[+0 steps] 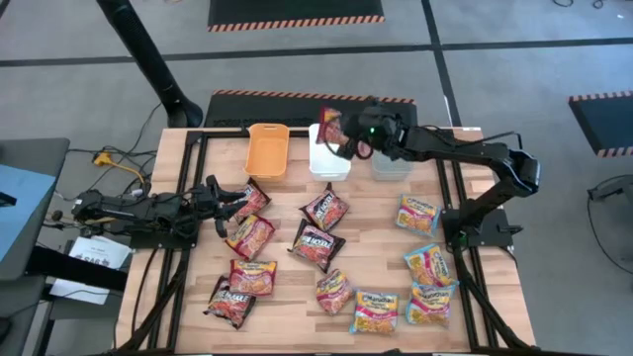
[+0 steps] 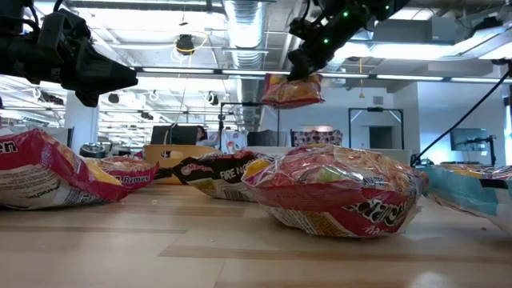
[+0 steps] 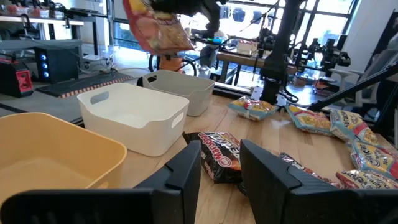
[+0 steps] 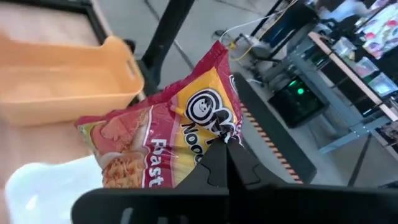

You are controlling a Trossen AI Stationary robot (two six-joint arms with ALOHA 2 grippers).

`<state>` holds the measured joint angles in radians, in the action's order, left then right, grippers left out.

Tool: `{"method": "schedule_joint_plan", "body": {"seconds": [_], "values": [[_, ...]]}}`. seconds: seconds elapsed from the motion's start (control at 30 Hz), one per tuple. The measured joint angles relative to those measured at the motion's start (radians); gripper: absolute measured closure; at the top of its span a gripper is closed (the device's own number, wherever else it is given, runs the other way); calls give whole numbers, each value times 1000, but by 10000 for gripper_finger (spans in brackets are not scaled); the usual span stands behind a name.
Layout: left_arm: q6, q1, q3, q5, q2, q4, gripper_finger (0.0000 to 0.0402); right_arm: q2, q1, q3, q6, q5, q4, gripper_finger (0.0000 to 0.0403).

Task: Sort Maruchan noodles
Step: Put the red noodle pack into the white bin

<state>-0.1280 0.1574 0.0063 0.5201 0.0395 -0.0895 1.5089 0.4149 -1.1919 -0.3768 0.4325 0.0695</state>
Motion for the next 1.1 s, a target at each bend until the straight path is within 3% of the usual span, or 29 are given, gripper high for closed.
{"method": "schedule_joint_plan", "body": {"seconds": [0.33, 0.63, 1.1], "values": [[0, 0, 0, 1, 0, 0, 300, 35, 82, -2, -12, -17, -216, 399], [0, 0, 0, 3, 0, 0, 300, 108, 134, 1, -92, -114, -383, 397], [0, 0, 0, 3, 0, 0, 299, 253, 141, 0, -183, -176, -346, 396]]}}
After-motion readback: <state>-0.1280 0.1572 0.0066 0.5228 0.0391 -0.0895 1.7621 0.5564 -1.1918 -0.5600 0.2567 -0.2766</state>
